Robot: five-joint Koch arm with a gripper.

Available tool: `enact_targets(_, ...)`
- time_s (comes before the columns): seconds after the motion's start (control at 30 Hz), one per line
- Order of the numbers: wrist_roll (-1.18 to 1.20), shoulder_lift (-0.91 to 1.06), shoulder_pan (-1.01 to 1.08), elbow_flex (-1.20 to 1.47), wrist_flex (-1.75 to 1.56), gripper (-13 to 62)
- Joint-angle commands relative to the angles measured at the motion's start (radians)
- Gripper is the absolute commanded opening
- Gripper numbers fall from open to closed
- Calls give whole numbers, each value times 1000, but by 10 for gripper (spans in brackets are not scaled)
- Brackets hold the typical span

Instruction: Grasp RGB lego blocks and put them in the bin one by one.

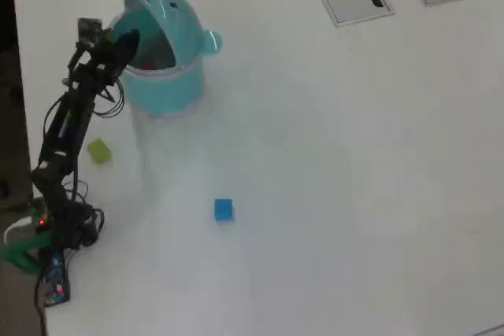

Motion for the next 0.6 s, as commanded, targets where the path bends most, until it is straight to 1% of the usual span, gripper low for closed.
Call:
enact_targets(0.0,8,91,11,0,8,292)
enact_targets(0.37,-9,360,-18,359,51,293)
enact_targets(0.57,-17,505,-89,589,118,293)
